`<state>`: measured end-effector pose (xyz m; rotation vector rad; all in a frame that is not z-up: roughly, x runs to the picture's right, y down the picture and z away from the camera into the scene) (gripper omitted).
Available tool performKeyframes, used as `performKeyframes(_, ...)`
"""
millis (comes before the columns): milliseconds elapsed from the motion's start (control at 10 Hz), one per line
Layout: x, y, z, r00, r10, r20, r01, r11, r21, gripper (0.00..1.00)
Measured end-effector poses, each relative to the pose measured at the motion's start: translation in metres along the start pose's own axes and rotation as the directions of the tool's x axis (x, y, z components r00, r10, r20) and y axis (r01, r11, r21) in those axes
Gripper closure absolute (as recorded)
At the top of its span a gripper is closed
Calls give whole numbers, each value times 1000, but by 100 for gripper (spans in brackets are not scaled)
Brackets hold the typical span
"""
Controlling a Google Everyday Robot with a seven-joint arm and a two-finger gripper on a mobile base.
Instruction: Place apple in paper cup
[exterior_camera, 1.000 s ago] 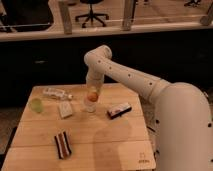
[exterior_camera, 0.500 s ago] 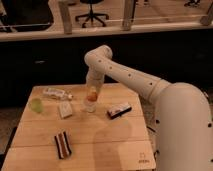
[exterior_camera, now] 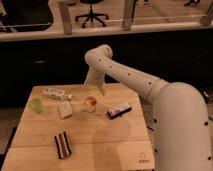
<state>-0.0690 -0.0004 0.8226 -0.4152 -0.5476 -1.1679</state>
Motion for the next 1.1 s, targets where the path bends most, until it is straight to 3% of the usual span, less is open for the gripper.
performKeyframes(1100,4,2,0,1000,-9,10,9,1000,17,20)
